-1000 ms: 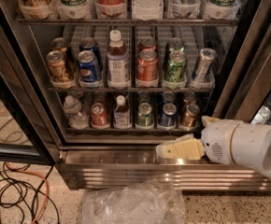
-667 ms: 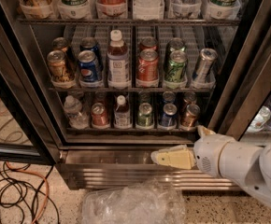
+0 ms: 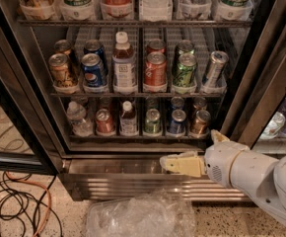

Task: Pick blue plastic bottle from bottom shelf of fridge

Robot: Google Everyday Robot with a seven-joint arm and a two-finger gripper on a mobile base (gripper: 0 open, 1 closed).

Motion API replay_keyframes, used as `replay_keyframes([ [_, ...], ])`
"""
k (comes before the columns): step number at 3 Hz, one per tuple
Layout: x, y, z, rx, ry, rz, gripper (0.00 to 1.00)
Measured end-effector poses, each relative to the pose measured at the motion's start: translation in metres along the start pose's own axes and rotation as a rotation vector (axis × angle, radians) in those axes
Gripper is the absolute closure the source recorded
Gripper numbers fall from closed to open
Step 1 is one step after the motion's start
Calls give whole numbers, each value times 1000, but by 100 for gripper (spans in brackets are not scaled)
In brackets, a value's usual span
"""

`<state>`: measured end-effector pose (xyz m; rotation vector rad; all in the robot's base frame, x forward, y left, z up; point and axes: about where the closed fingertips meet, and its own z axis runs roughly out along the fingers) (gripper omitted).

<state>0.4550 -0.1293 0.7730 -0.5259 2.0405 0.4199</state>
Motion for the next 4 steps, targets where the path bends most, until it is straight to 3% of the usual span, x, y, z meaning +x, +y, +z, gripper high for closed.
replay_keyframes([
  [1, 1, -1, 11, 14, -46, -12, 0],
  [2, -8, -4, 38, 10, -155, -18, 0],
  [3, -9, 4, 69, -83, -204, 36, 0],
  [4, -5, 6, 73, -97, -202, 46, 0],
])
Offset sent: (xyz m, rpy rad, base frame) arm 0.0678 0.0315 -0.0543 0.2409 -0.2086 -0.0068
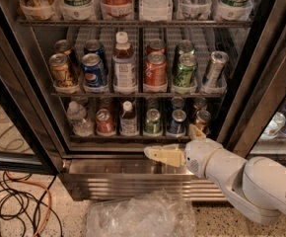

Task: Pick blue plastic bottle from bottom shelf of fridge

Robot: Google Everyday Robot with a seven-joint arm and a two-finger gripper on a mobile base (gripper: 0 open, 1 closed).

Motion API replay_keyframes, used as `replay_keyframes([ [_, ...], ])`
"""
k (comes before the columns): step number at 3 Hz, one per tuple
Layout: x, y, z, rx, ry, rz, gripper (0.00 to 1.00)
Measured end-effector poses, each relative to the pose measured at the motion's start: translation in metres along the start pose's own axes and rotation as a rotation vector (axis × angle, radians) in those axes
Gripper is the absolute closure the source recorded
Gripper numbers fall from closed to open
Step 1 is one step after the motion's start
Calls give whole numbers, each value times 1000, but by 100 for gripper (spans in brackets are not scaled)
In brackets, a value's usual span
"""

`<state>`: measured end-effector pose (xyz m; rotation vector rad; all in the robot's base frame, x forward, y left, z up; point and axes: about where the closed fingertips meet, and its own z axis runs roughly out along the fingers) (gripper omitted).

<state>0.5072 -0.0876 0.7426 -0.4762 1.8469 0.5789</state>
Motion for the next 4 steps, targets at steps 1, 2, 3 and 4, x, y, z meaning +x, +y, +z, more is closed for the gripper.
replay_keyframes([
  [1, 9, 3, 8, 6, -2, 9, 0],
  [2, 16, 7, 30, -16, -27, 0, 0],
  [3, 26, 10, 61, -33, -43, -54, 0],
  [4, 32, 11, 66, -27, -51, -66, 0],
])
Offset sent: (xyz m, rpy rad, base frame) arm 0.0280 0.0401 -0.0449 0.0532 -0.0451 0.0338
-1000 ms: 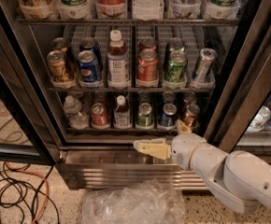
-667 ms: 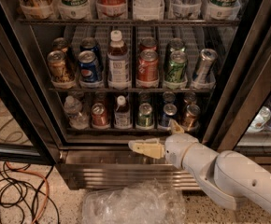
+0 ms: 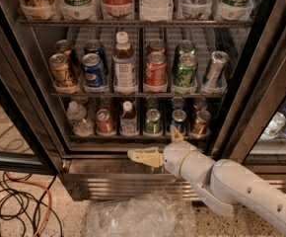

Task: Pick blue plastic bottle from bottom shelf of fridge

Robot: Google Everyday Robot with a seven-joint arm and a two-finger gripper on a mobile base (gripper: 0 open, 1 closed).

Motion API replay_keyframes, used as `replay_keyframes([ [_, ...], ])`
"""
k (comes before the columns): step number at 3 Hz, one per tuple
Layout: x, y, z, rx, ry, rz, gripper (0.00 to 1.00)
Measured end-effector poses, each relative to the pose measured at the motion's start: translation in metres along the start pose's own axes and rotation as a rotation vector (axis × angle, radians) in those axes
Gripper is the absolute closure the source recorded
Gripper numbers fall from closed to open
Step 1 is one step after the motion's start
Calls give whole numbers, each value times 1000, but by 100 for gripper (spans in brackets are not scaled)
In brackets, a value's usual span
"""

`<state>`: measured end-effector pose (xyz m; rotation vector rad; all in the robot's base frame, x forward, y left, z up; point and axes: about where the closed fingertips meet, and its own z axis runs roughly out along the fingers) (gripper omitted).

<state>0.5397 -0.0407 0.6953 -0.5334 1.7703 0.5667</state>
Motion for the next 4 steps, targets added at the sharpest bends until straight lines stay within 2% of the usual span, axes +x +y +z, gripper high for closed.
replay_keyframes([
  [2, 12, 9, 45, -28, -74, -51, 0],
  [3, 14, 11, 49, -23, -73, -67, 0],
  [4, 25, 14, 66, -7, -78, -108, 0],
])
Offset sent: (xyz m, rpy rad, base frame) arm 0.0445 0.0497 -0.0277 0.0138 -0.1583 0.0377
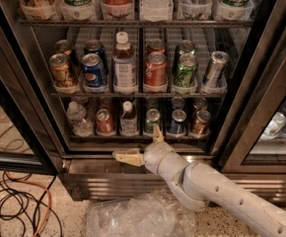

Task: Pick blue plastic bottle from bottom shelf of fridge

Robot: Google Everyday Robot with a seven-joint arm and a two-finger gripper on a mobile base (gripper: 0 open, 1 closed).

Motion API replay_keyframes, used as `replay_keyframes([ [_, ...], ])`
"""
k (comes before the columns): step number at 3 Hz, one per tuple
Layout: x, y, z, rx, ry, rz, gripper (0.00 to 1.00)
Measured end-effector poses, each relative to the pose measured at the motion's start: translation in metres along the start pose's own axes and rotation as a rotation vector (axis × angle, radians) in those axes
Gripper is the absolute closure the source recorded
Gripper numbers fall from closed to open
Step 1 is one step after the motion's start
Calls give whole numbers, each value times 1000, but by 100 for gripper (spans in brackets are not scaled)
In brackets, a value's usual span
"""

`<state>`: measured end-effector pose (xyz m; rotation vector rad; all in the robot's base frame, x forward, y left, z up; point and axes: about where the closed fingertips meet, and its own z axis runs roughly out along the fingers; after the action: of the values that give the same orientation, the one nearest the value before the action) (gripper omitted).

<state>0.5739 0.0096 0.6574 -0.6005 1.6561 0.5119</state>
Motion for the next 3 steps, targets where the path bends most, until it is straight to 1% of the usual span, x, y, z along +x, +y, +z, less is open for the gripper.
replay_keyframes([
  [1, 2, -1, 2, 5, 1, -3, 0],
  [2, 2, -1, 2, 5, 1, -4, 9],
  [3, 4, 4, 4, -10, -3, -13, 13],
])
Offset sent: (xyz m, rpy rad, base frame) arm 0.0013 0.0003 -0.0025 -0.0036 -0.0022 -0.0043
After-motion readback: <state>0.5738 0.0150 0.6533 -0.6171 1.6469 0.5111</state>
